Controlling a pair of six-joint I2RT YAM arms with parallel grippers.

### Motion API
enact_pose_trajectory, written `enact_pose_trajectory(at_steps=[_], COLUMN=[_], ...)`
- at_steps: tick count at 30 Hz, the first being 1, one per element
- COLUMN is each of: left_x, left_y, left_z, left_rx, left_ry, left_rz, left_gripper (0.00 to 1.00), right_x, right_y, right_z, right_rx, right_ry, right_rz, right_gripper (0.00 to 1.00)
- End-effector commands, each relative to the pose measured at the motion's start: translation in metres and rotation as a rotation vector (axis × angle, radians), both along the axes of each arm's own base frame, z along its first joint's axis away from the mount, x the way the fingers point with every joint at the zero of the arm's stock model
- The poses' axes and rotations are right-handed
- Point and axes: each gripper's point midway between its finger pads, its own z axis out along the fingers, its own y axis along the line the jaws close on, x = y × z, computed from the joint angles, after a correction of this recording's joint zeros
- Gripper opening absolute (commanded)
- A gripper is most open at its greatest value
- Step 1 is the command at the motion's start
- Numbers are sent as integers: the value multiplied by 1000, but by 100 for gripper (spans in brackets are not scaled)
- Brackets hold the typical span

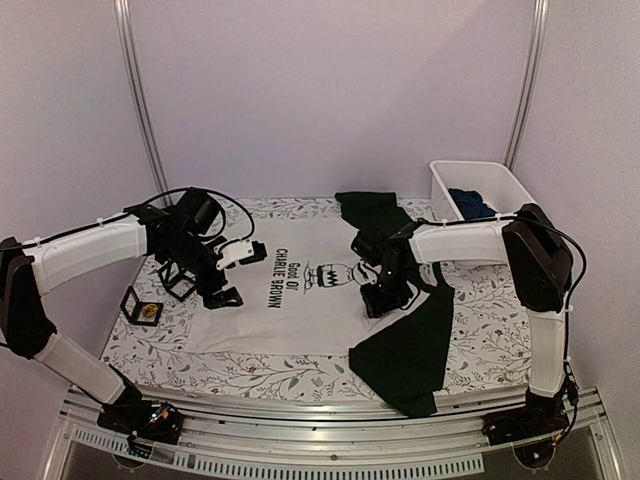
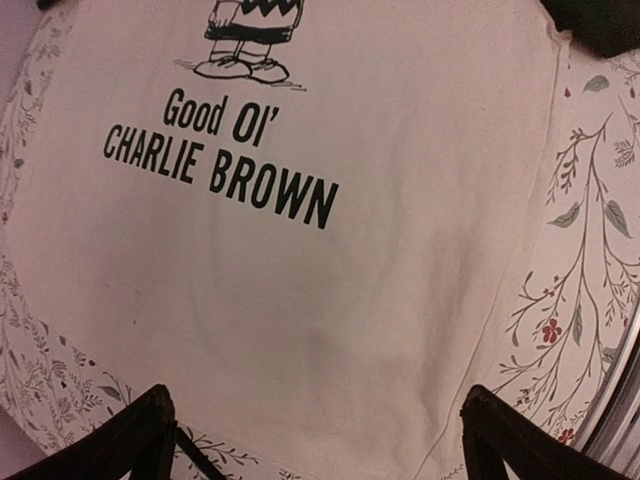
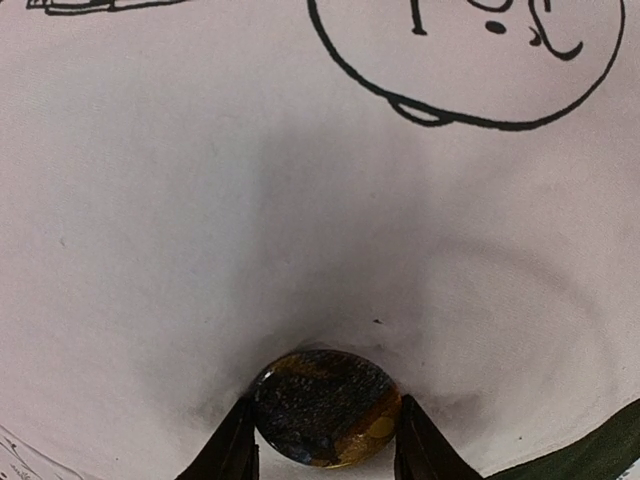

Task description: Pin the brooch onto the clothing

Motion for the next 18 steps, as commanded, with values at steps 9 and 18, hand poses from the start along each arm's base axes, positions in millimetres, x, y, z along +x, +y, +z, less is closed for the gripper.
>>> enact_pose_trajectory(at_steps=[9, 18], left_x=[0, -28], left_y=[-12, -46], left_z=[18, 161], left_rx=[-55, -249], left_ry=[30, -153], left_rz=[-43, -322], left_gripper=[98, 95], right_x=[-2, -57], right_y=[31, 106], right_z=[55, 223], right_rx=[234, 743], right_ry=[-71, -161], right_rz=[121, 653], right_gripper=[25, 24])
